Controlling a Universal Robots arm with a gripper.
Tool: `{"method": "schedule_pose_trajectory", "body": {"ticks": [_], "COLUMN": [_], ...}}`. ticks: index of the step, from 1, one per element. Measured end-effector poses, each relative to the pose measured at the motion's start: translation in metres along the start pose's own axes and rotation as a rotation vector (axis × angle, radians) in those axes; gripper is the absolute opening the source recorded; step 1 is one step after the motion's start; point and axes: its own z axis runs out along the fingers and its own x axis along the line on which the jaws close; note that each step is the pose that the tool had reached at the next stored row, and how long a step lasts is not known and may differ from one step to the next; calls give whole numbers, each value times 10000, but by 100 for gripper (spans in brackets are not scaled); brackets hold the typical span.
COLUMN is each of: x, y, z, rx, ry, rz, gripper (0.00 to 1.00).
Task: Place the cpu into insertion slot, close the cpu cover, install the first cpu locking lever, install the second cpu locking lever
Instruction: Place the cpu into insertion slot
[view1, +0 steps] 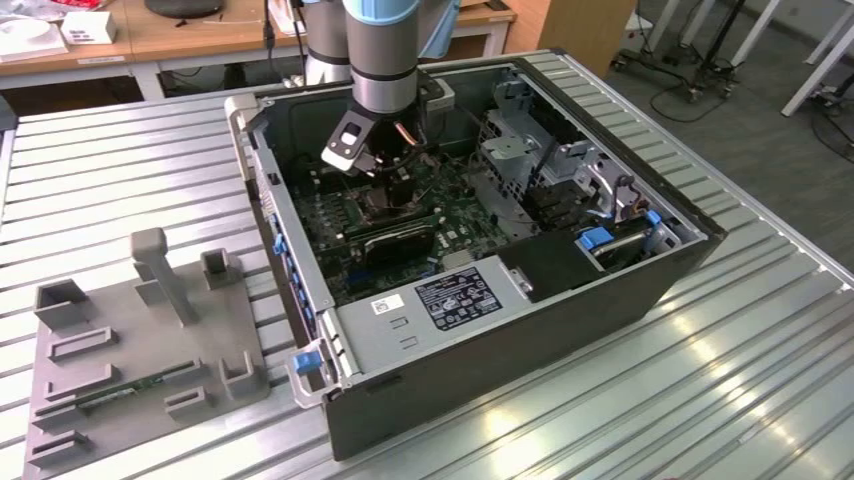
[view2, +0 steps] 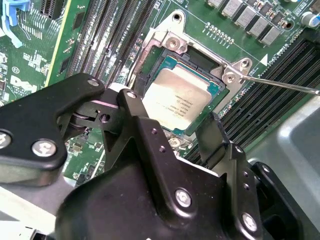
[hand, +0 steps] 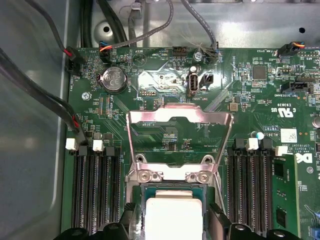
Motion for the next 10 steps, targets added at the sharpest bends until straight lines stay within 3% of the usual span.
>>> {"method": "schedule_pose_trajectory", "body": {"ticks": [5, 10], "x": [0, 1], "y": [2, 8], "z": [-32, -111], "rx": [0, 0], "ry": [0, 0], "rz": [0, 0], "gripper": [67, 67]}}
